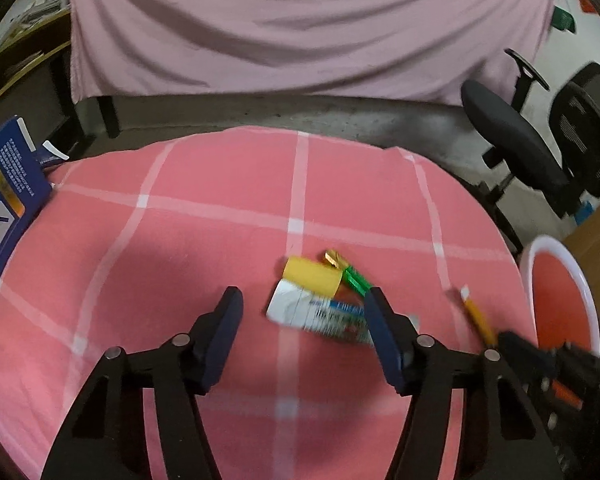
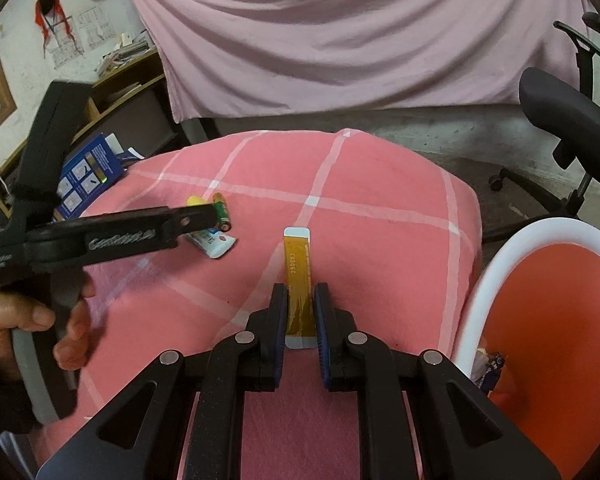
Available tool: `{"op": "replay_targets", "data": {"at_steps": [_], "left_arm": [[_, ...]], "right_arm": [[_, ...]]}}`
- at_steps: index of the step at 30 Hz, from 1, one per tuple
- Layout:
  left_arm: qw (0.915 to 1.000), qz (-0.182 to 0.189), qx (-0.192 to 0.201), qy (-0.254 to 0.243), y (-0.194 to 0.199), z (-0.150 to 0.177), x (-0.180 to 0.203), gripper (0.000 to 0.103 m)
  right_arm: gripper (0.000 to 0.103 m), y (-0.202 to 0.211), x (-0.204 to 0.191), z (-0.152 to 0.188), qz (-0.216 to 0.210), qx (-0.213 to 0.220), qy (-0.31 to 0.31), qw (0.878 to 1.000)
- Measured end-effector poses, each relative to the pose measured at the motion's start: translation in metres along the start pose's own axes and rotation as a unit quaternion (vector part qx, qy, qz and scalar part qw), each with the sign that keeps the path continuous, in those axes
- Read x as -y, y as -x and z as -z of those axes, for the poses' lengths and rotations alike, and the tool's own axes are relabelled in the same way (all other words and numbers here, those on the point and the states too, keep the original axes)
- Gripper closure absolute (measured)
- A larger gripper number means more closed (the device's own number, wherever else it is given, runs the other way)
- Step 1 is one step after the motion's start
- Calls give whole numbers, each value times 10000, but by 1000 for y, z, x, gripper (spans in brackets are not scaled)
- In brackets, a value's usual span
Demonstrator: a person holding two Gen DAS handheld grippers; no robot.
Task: Collect trash
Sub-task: 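Grasp the white packet with the left tool while the right tool holds the yellow strip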
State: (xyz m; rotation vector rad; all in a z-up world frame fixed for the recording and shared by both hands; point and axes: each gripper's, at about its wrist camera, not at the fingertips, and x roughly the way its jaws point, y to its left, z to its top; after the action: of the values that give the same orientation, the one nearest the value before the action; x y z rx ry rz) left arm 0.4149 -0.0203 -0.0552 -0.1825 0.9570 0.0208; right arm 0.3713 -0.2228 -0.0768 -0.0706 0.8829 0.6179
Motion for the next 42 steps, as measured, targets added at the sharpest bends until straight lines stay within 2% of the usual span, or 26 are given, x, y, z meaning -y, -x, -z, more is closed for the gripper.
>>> {"op": "replay_targets", "data": {"at_steps": [6, 9, 13, 18, 20, 22, 27, 29, 30, 35, 42], "left_arm": [[9988, 177, 16, -453, 12, 20, 0, 47], [9985, 261, 36, -480, 12, 22, 3, 46], [9989, 380, 23, -281, 10, 18, 0, 46], [9974, 545, -19, 475, 6, 5, 4, 44], [9974, 403, -52, 587, 3, -2, 12, 41], [9986, 153, -82, 497, -2, -7, 24, 41], [9986, -463, -182, -153, -14, -6, 44, 41], [9980, -504, -211, -332, -15, -4, 45, 41], [9980, -470, -225, -353, -15, -3, 43, 42], [9966, -387, -218, -696, -6, 8, 31, 63], [9948, -108, -120, -1002, 11, 29, 12, 74]], "right_arm": [[91, 0, -3, 0, 111, 12, 77, 9999], [91, 0, -2, 0, 123, 39, 57, 9999], [91, -2, 3, -1, 274, 83, -8, 9996], [91, -3, 11, -2, 342, 115, -155, 9992], [91, -2, 13, -1, 279, 137, -217, 9993], [91, -1, 18, 0, 146, 172, -320, 9992], [91, 1, 26, 1, -118, 207, -511, 9984], [91, 1, 24, 1, -101, 201, -478, 9986], [91, 1, 23, 1, -86, 197, -456, 9987], [90, 3, 21, 2, -59, 173, -413, 9990], [90, 3, 17, 1, -4, 140, -332, 9993]]}}
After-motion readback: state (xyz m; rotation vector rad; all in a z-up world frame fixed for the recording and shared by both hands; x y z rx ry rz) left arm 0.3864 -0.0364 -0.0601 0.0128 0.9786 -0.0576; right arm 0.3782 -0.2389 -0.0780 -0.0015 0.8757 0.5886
